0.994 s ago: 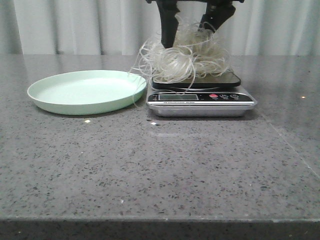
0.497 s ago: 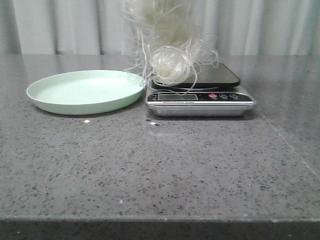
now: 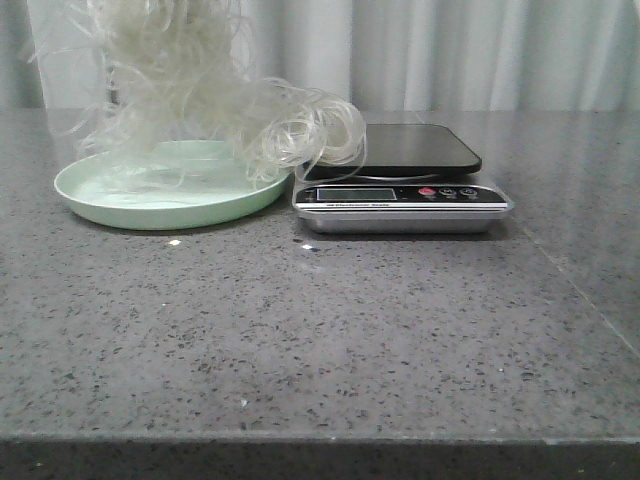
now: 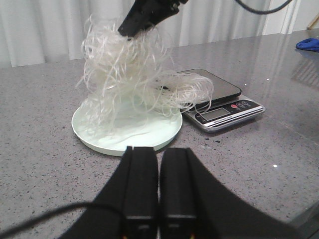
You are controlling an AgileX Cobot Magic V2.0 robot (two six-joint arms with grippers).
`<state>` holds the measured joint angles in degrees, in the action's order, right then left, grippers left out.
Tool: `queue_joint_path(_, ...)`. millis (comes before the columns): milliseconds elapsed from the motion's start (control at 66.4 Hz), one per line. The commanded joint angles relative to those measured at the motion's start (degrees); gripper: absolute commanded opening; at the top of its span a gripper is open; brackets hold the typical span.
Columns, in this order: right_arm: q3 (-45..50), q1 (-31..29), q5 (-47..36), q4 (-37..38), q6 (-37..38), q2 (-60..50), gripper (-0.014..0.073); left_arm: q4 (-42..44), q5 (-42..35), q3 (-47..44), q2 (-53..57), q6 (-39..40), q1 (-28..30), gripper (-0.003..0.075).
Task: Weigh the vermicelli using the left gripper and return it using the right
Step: 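Lift the vermicelli and carry it back over the green plate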
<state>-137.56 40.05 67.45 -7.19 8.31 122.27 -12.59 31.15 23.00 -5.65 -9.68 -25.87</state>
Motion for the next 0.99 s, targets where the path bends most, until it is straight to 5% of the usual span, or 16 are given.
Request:
queue_joint_path(0, -1.7, -0.1, -0.6, 0.1, -2.2, -1.6, 0.0135, -0.9, -4.5, 1.4, -0.7, 0.2, 0.0, 0.0127)
queue_joint_path(121, -1.7, -0.2, 3.0, 2.2, -2.8, 1.3, 0.0195, -1.0, -4.5, 1.4, -0.7, 0.2, 0.0, 0.0127)
queue_joint_path(286, -1.7, -0.2, 6.0, 2.2, -2.8, 2.4, 0.0509, -1.0, -4.5, 1.4, -0.7, 0.2, 0.0, 0.0127)
queue_joint_path(362, -2.3, -0.6, 6.0, 2.3, -2.8, 1.6, 0.0573, -1.0, -4.5, 1.4, -0.7, 0.2, 0.0, 0.0127)
queue_joint_path(723, -0.8, -4.4, 7.2, 6.9, -2.8, -11.0, 0.0577, -1.0, -4.4, 1.4, -0.7, 0.2, 0.0, 0.0127)
queue_joint_path(979, 17.4, -4.5, 1.1, 13.1, -2.8, -28.0, 0.0577, -1.0, -4.3, 1.4, -0.7, 0.2, 0.0, 0.0127)
